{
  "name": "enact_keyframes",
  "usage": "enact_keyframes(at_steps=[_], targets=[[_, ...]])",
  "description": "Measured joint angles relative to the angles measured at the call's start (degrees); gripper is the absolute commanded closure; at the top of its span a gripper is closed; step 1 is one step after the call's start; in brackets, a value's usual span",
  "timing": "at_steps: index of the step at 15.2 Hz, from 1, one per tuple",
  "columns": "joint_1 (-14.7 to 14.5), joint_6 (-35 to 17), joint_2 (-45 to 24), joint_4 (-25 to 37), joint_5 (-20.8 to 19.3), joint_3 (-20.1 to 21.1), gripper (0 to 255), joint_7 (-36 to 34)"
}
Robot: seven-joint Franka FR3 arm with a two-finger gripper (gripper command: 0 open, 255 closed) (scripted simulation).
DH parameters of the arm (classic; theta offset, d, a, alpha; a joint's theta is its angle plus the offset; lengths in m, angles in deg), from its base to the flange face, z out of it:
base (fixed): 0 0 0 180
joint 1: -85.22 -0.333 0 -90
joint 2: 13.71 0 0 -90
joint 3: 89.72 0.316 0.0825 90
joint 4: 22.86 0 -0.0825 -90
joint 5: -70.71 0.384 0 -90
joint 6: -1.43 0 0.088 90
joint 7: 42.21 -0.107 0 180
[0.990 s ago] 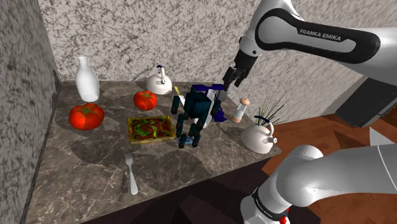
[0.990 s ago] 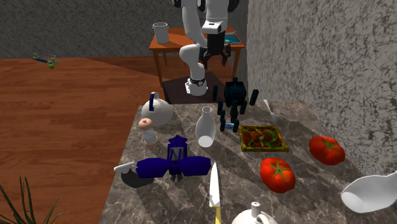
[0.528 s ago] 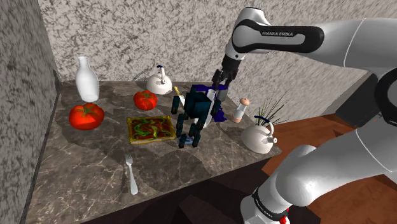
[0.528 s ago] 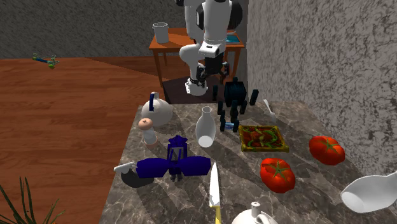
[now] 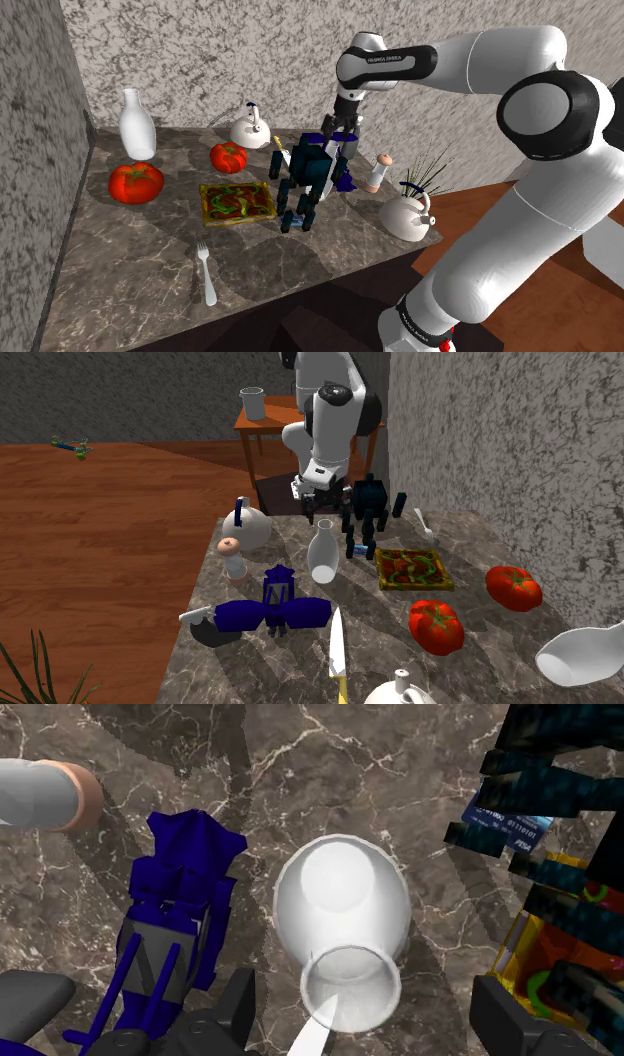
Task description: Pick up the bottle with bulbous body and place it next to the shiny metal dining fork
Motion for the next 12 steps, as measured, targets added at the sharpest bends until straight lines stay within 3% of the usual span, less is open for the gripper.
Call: enact_keyframes(at_steps=[12], targets=[[0.3,-5.7,-4.0,-2.3,1.0,-0.2,0,0.6]])
